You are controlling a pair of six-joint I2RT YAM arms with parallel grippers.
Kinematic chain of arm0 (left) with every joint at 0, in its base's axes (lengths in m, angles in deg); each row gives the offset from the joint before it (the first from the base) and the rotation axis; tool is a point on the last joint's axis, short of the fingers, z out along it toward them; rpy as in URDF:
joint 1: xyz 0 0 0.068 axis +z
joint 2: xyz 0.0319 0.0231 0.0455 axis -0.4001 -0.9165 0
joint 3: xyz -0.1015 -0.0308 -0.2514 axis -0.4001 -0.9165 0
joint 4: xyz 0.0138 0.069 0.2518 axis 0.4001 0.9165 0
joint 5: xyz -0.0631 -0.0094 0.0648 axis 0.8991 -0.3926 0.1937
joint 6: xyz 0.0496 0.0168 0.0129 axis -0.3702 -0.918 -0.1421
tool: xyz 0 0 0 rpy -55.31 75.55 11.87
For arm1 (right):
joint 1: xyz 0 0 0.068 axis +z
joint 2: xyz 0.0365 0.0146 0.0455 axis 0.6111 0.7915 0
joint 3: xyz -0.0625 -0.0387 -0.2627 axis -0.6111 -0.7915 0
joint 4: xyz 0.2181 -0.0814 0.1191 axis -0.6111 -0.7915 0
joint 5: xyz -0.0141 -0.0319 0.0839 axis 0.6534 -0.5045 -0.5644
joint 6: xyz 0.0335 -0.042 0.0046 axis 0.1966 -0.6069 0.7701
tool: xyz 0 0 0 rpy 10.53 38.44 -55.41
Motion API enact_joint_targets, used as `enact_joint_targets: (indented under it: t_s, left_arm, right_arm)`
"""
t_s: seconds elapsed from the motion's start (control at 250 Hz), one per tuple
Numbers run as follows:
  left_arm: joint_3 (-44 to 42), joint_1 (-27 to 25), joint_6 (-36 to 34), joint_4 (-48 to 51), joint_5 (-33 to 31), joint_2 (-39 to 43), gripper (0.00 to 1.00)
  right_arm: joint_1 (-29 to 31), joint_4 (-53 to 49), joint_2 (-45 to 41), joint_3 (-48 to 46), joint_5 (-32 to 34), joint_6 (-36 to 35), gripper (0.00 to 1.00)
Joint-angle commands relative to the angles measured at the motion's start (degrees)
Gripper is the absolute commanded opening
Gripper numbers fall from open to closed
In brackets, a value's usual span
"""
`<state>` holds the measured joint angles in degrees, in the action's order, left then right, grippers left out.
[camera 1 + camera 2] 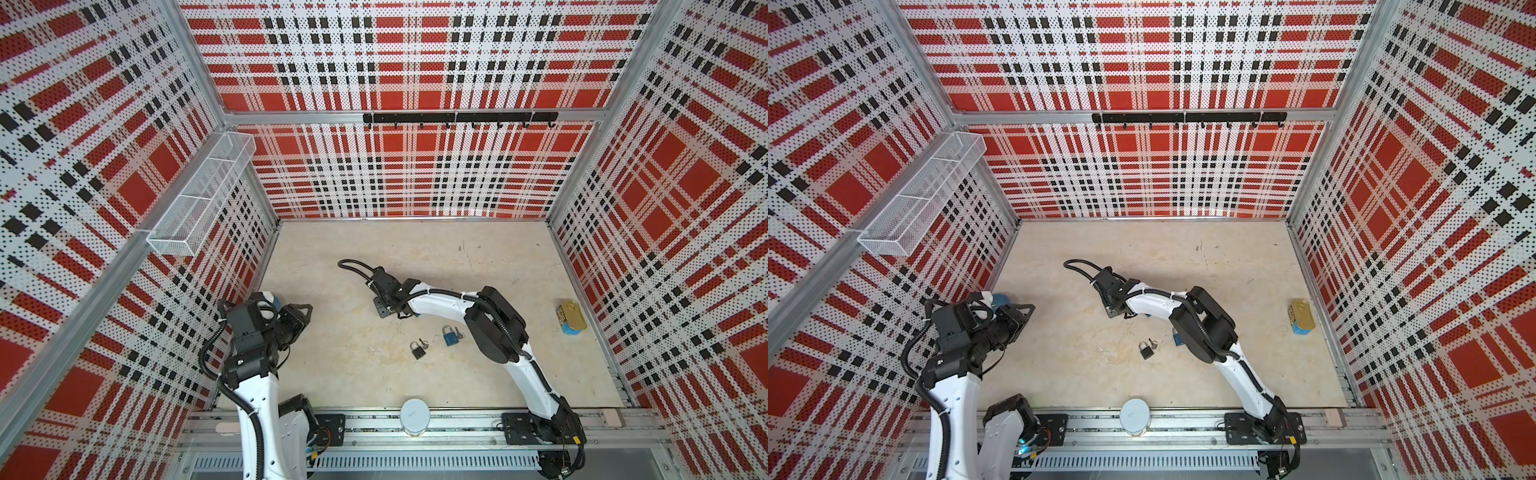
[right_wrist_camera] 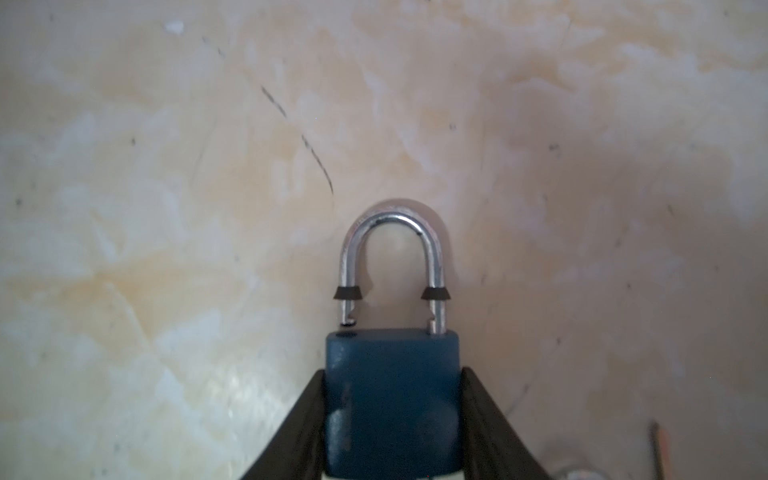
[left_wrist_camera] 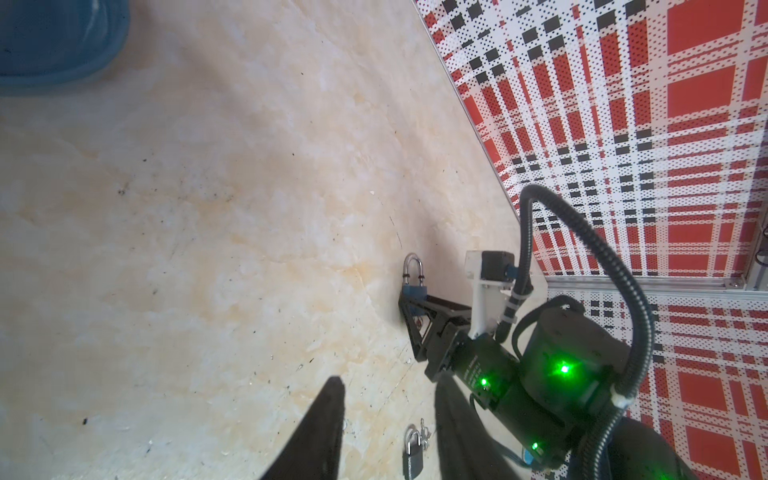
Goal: Lock with the key
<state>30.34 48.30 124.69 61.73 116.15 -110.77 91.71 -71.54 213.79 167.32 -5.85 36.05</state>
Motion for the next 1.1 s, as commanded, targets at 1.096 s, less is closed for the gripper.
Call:
enact_joint_targets:
  t_s: [1.096]
  left_arm:
    - [-3.0,0.5,1.7,-3.6,0.8,2.9,0.41]
  right_arm:
    - [3.4,-15.3,-0.9,2.3,-4.2,-1.1,0.54]
